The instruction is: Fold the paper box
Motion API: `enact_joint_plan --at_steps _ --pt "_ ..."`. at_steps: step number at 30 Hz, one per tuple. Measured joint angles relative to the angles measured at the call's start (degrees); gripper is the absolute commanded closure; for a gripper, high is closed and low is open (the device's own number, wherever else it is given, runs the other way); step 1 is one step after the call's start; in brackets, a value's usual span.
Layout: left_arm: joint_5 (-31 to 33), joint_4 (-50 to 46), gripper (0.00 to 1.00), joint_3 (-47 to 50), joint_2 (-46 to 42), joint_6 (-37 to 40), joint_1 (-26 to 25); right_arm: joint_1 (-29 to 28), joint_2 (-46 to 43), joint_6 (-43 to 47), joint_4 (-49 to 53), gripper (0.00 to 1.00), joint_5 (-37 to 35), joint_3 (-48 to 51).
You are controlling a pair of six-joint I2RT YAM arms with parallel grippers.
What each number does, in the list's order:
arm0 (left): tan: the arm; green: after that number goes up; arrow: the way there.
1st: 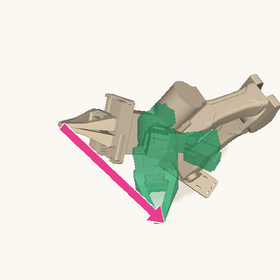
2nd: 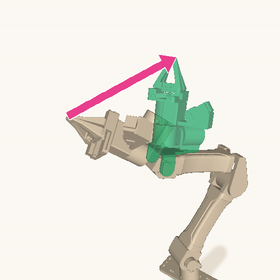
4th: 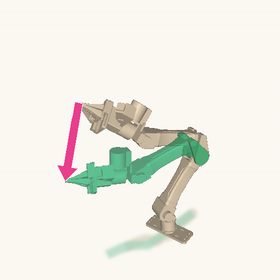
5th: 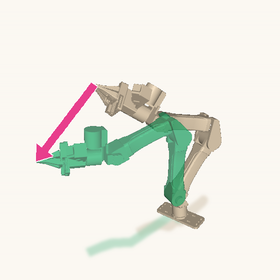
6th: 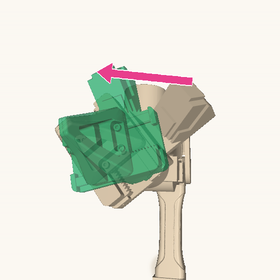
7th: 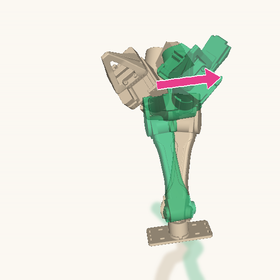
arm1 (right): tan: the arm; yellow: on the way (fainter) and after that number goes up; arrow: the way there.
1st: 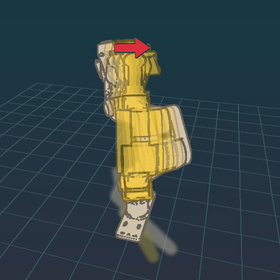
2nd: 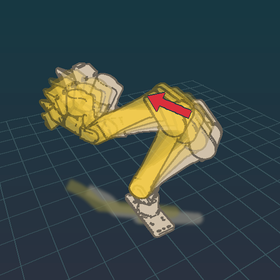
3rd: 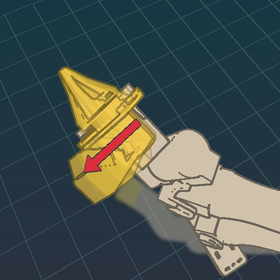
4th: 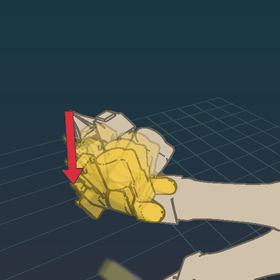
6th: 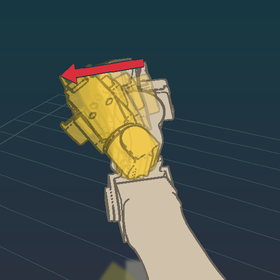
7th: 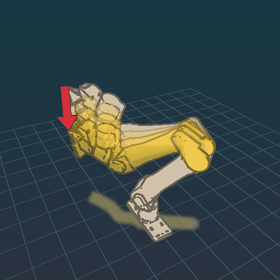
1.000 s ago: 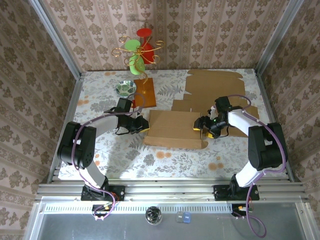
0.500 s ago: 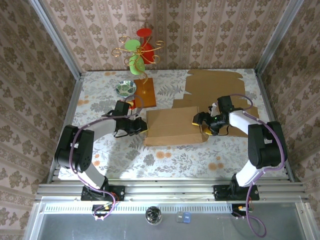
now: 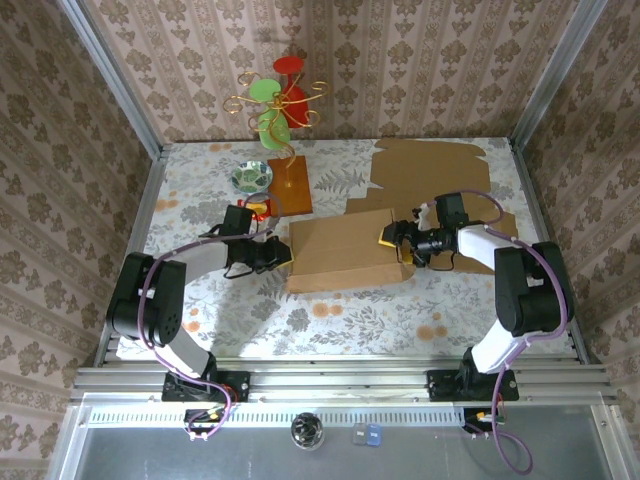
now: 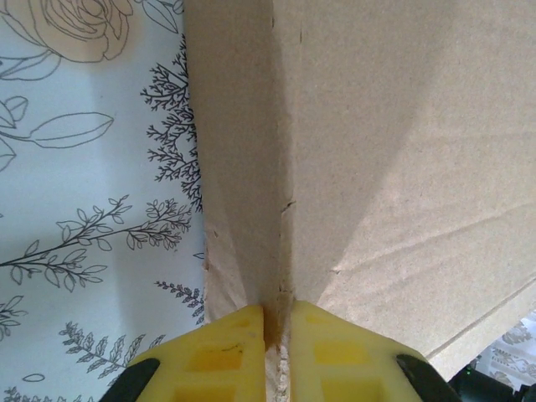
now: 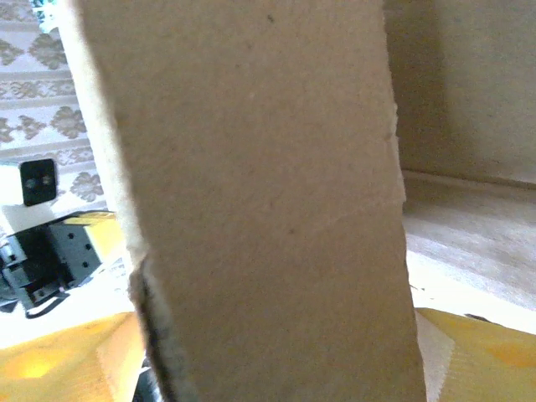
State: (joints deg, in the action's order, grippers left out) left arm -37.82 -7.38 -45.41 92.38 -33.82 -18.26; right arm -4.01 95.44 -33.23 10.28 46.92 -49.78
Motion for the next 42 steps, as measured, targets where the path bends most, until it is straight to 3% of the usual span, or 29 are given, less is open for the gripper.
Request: enact_joint_plan --at_steps 13,20,25,30,34,42 --pt "0.3 -0.3 0.83 0.0 0.0 0.7 0.4 -3.3 3.1 -4.2 -7.0 0.38 7.1 -3.8" --pt "4.3 -1.3 0.62 0.3 -2.2 2.8 0.2 -4.1 2.7 -8.5 -9.7 0.47 8.0 -4.0" --pt "11.3 -1.3 0.49 2.7 -14.7 6.5 -2.4 -4.4 0.0 -13.6 -9.7 0.5 7.5 -3.2" --pt "14.9 7.1 0.35 5.4 -32.1 15.8 -8.6 -4.5 -4.0 -22.4 -8.8 0.5 6.9 -1.0" --pt "12.0 8.4 0.33 3.7 -35.9 24.7 -10.9 -4.5 -8.8 -31.2 -5.3 0.5 5.4 0.8" --pt "9.9 -13.4 0.18 -11.1 -31.7 53.1 -22.2 -4.4 -18.2 -49.0 2.6 0.57 4.6 6.2"
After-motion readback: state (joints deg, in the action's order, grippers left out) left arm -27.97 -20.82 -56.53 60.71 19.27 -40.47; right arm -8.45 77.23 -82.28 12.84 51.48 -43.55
